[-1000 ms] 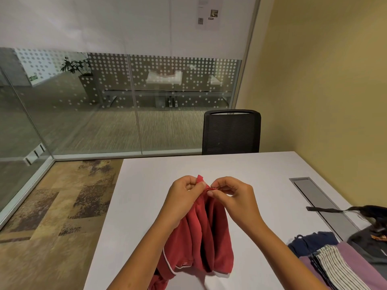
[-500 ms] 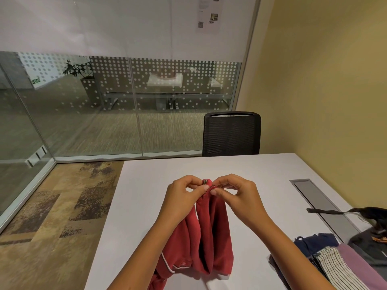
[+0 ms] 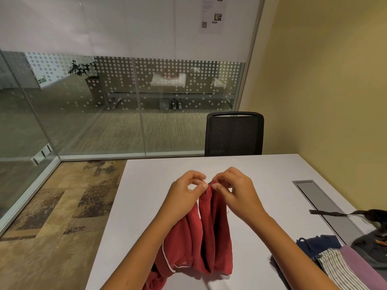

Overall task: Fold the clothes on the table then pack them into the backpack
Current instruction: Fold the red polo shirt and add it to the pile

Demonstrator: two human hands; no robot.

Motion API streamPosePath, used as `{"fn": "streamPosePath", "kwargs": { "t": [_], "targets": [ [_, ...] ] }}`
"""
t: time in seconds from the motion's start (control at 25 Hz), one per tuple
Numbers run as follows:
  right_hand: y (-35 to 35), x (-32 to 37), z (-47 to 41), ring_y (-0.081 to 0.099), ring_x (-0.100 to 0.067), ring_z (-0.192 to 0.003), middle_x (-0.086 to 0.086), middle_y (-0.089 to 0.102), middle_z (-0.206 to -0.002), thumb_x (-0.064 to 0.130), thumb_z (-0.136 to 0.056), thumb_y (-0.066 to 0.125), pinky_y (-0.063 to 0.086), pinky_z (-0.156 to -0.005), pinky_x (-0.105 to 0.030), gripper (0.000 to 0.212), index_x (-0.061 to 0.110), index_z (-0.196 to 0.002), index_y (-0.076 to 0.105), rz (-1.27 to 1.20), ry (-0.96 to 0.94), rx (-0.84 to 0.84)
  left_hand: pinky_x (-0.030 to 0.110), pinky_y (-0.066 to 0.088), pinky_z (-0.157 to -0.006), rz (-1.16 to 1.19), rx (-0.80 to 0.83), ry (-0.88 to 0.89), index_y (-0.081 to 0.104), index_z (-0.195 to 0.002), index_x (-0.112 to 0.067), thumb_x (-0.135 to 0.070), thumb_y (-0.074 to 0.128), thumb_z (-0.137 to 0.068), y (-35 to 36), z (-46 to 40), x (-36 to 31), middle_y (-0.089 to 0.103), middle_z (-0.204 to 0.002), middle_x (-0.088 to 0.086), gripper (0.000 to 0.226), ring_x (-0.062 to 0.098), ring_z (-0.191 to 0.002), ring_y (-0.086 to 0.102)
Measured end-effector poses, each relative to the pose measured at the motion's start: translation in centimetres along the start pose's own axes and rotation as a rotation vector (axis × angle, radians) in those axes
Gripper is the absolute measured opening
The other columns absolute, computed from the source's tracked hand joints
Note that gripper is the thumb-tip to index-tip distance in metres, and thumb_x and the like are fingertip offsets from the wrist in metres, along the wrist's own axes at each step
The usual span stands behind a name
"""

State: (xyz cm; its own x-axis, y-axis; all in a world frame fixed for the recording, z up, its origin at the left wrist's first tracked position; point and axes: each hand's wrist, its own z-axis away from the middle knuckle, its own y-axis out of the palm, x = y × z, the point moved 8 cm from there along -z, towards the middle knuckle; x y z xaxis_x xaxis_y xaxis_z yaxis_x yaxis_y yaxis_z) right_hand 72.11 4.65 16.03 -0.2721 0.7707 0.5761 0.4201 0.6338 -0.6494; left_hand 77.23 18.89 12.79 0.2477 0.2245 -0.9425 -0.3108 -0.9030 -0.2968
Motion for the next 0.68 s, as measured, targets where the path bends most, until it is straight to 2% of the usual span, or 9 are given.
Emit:
{"fn": "streamPosePath", "kwargs": {
  "t": [0.08, 0.16, 0.28, 0.32, 0.4, 0.44, 0.52, 0.6, 0.68],
  "targets": [
    [-1.3, -1.5, -1.1, 0.054, -0.012, -0.074, 0.001, 0.056, -0.084, 0.01, -0.085, 0.068, 0.039, -0.067, -0.017, 0.003, 0.012, -0.084, 0.066, 0.043, 0.041, -0.072, 0.015, 0.041, -0.065, -0.057, -0.057, -0.025, 0.065, -0.098, -0.023, -0.025, 0.075, -0.08, -2.4, -1.3, 0.5, 0.063, -0.081, -0.009, 0.021, 0.01, -0.07, 0.056],
    [-4.0, -4.8, -2.6, 0.055, -0.018, -0.077, -0.004, 0.059, -0.089, 0.008, -0.085, 0.065, 0.036, -0.07, -0.021, 0.001, 0.009, -0.085, 0.066, 0.054, 0.168, -0.18, 0.015, 0.037, -0.057, -0.211, -0.018, -0.088, 0.066, -0.097, -0.02, -0.026, 0.081, -0.075, -5.7, -2.7, 1.6, 0.058, -0.079, -0.005, 0.028, 0.01, -0.067, 0.051],
    [-8.8, -11.0, -4.2, 0.064, -0.024, -0.076, -0.014, 0.068, -0.091, 0.009, -0.087, 0.061, 0.049, -0.075, -0.03, 0.004, 0.009, -0.09, 0.064, 0.016, 0.381, -0.298, 0.021, 0.036, -0.057, -0.304, 0.113, -0.212, 0.068, -0.093, -0.015, -0.016, 0.082, -0.073, -11.7, -3.9, 3.6, 0.056, -0.079, 0.002, 0.025, 0.013, -0.068, 0.05],
    [-10.3, -12.7, -4.5, 0.066, -0.02, -0.071, -0.015, 0.069, -0.087, 0.008, -0.087, 0.059, 0.054, -0.076, -0.03, 0.006, 0.01, -0.091, 0.063, 0.012, 0.422, -0.32, 0.022, 0.039, -0.06, -0.321, 0.149, -0.236, 0.069, -0.09, -0.013, -0.011, 0.082, -0.072, -13.6, -4.2, 4.2, 0.057, -0.078, 0.004, 0.022, 0.015, -0.071, 0.051],
    [-12.9, -14.5, -5.3, 0.065, -0.001, -0.061, -0.016, 0.069, -0.083, 0.004, -0.085, 0.057, 0.051, -0.071, -0.013, 0.013, 0.006, -0.096, 0.065, 0.108, 0.436, -0.318, 0.024, 0.044, -0.069, -0.458, 0.193, -0.248, 0.071, -0.087, -0.014, -0.004, 0.082, -0.071, -16.9, -4.9, 5.4, 0.063, -0.081, 0.005, 0.021, 0.016, -0.075, 0.056],
    [-14.0, -15.0, -5.7, 0.067, -0.002, -0.065, -0.018, 0.07, -0.086, 0.002, -0.084, 0.057, 0.049, -0.071, -0.013, 0.019, 0.002, -0.1, 0.067, 0.193, 0.418, -0.303, 0.026, 0.046, -0.073, -0.566, 0.177, -0.243, 0.072, -0.085, -0.016, -0.003, 0.081, -0.071, -18.5, -5.3, 5.9, 0.068, -0.085, 0.005, 0.022, 0.017, -0.079, 0.059],
    [-16.1, -15.5, -6.6, 0.067, -0.028, -0.087, -0.025, 0.069, -0.096, -0.002, -0.079, 0.06, 0.046, -0.08, -0.029, 0.029, -0.001, -0.107, 0.068, 0.356, 0.365, -0.274, 0.029, 0.046, -0.079, -0.77, 0.051, -0.214, 0.073, -0.085, -0.018, -0.003, 0.081, -0.07, -21.5, -6.1, 6.4, 0.072, -0.09, 0.005, 0.023, 0.02, -0.086, 0.064],
    [-18.0, -16.4, -7.3, 0.062, -0.04, -0.088, -0.029, 0.066, -0.094, 0.001, -0.077, 0.063, 0.044, -0.077, -0.036, 0.029, -0.002, -0.104, 0.071, 0.491, 0.337, -0.228, 0.03, 0.045, -0.08, -0.923, -0.087, -0.188, 0.075, -0.092, -0.01, -0.001, 0.08, -0.071, -23.9, -6.5, 6.1, 0.072, -0.093, 0.012, 0.024, 0.027, -0.091, 0.065],
    [-19.7, -17.7, -7.8, 0.062, -0.042, -0.081, -0.029, 0.067, -0.085, 0.014, -0.073, 0.059, 0.043, -0.069, -0.037, 0.03, -0.004, -0.093, 0.073, 0.567, 0.347, -0.188, 0.033, 0.045, -0.08, -1.017, -0.201, -0.162, 0.074, -0.096, -0.003, 0.0, 0.078, -0.073, -26.0, -6.7, 5.0, 0.071, -0.095, 0.02, 0.024, 0.032, -0.093, 0.065]
  ]
}}
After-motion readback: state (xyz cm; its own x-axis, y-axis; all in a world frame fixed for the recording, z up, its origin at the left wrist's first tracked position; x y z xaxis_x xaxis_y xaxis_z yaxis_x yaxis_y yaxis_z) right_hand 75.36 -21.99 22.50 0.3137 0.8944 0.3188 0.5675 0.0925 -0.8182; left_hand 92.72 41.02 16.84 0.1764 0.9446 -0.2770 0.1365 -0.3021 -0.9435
